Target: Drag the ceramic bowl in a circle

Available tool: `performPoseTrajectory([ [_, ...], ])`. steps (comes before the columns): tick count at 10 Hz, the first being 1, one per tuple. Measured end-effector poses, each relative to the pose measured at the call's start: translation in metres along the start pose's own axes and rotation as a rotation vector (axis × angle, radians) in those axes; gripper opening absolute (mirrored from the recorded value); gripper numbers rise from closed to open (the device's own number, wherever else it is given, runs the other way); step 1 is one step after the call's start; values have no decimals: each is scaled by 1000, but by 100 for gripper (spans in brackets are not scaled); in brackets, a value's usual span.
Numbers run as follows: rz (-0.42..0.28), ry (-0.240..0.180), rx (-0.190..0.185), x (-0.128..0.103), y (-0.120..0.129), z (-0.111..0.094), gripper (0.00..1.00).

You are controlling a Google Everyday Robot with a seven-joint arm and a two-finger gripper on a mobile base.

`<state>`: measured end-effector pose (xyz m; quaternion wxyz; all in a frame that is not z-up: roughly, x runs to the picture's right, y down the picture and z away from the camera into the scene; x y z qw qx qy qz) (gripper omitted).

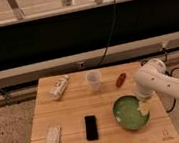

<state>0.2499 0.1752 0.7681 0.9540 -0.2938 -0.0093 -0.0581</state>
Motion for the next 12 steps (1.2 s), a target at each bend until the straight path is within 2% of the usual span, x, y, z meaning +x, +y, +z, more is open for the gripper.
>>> performPoseTrajectory([
  [3, -5, -7, -4, -7, -3, 25, 80],
  [12, 18, -12, -14, -4, -10, 45, 79],
])
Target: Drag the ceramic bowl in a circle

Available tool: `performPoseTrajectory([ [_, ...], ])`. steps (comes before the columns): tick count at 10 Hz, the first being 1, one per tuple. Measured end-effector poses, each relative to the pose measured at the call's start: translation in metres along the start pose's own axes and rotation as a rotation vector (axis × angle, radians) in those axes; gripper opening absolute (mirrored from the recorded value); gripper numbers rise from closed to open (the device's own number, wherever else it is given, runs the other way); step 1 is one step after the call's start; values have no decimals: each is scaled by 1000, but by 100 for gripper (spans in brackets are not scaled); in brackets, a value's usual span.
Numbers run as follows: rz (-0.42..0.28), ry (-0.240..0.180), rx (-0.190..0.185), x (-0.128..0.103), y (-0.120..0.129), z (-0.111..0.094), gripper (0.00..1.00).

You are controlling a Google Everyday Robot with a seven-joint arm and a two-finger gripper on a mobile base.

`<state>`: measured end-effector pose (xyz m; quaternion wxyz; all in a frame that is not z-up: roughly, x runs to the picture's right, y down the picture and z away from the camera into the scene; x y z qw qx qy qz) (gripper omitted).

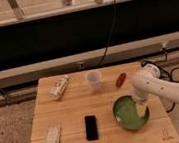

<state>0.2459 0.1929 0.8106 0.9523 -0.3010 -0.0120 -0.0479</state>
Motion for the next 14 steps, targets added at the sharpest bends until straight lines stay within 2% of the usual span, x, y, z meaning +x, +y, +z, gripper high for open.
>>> performPoseTrajectory([
  [7, 14, 3, -8, 3, -3, 11, 80],
  [10, 20, 5, -12, 3, -5, 12, 67],
  [12, 22, 7, -16, 3, -5, 13, 66],
  [13, 24, 10, -18, 2, -6, 13, 60],
  [14, 19, 15, -21, 0, -9, 12, 48],
])
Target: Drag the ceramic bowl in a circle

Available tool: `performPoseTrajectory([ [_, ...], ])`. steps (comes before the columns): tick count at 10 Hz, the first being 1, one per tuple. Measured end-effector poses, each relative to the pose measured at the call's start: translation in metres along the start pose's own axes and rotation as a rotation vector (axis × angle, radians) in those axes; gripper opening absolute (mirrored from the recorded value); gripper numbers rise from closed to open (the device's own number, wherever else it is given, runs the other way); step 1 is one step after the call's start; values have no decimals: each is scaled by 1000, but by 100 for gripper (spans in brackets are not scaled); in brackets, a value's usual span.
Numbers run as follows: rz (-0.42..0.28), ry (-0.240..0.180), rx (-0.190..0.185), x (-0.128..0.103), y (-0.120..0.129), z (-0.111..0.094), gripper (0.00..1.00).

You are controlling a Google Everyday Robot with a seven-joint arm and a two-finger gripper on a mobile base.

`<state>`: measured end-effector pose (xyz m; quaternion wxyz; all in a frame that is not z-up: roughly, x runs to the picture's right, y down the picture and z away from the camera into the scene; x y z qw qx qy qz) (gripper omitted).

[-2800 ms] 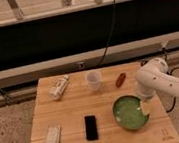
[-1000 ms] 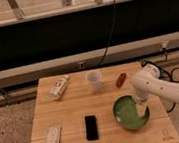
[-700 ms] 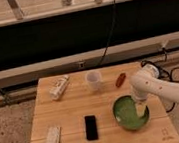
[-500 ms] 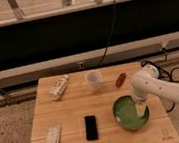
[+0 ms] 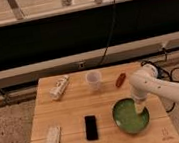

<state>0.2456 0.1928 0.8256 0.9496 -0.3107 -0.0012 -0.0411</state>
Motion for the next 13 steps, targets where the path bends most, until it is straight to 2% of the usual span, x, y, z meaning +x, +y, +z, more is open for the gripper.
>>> performPoseTrajectory([
  [2, -12, 2, -5, -7, -5, 0, 30],
  [3, -17, 7, -5, -8, -8, 0, 17],
  [5, -17, 18, -6, -15, -9, -2, 3],
  [7, -23, 24, -6, -35, -16, -2, 2],
  [10, -30, 32, -1, -37, -22, -4, 2],
  [13, -40, 44, 7, -53, -25, -13, 2],
])
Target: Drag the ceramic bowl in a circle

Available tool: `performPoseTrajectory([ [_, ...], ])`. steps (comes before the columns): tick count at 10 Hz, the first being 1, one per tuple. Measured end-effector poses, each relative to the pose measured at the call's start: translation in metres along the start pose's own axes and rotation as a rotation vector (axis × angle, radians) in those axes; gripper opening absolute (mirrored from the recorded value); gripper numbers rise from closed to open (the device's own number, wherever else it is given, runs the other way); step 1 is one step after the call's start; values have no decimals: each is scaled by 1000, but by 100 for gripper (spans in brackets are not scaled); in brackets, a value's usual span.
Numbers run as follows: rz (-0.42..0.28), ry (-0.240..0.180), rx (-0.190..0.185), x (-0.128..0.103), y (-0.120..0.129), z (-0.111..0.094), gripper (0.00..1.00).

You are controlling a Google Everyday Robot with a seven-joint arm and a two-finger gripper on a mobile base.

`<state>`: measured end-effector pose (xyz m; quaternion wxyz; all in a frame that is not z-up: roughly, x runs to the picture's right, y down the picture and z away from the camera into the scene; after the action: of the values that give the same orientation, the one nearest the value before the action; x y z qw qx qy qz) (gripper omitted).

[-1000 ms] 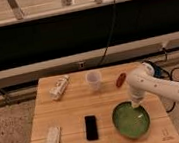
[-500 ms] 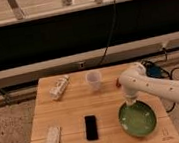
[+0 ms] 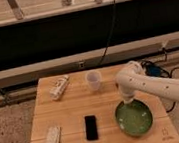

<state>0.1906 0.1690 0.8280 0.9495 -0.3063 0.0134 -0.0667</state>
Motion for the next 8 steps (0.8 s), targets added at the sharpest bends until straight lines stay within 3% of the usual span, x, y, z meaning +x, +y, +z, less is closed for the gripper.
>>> performPoseTrajectory([
  [8, -59, 8, 3, -37, -5, -11, 2],
])
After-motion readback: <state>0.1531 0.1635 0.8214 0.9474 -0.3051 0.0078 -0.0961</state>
